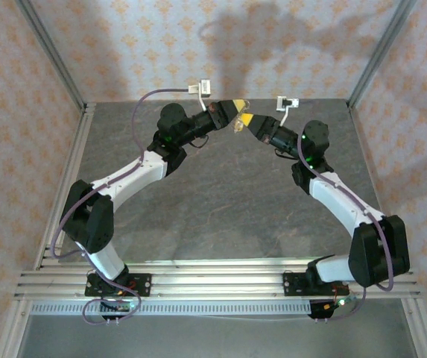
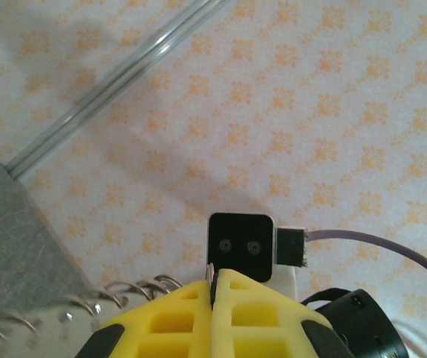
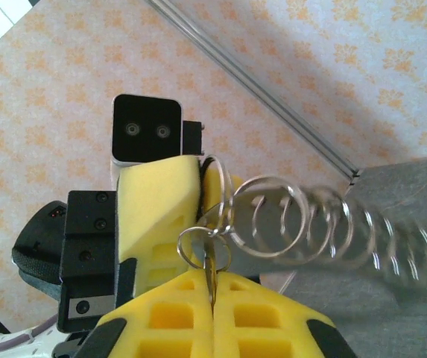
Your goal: Put the keys on the keyring
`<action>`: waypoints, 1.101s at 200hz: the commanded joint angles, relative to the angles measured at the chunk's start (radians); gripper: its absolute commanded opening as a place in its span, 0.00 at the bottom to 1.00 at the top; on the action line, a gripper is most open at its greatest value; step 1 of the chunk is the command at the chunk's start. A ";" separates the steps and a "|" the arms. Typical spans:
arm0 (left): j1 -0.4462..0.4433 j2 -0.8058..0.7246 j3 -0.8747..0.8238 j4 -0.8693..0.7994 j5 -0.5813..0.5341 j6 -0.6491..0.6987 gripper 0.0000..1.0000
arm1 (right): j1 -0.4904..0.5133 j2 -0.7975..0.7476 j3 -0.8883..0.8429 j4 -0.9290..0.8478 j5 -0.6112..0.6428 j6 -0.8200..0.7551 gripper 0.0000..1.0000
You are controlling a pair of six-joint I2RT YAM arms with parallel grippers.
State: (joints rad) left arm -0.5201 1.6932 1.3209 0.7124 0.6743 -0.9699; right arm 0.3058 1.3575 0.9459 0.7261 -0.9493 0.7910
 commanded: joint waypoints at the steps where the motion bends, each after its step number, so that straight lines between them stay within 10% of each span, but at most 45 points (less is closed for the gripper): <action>1: -0.023 -0.023 0.000 0.068 0.021 0.000 0.00 | 0.058 0.001 0.074 -0.069 -0.041 -0.079 0.00; 220: -0.026 -0.059 0.024 -0.109 0.079 0.161 0.00 | -0.105 -0.156 0.079 -0.448 -0.022 -0.229 0.00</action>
State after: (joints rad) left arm -0.5369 1.6928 1.3136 0.6048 0.7090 -0.8539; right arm 0.2146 1.2125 0.9661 0.3260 -0.9379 0.6125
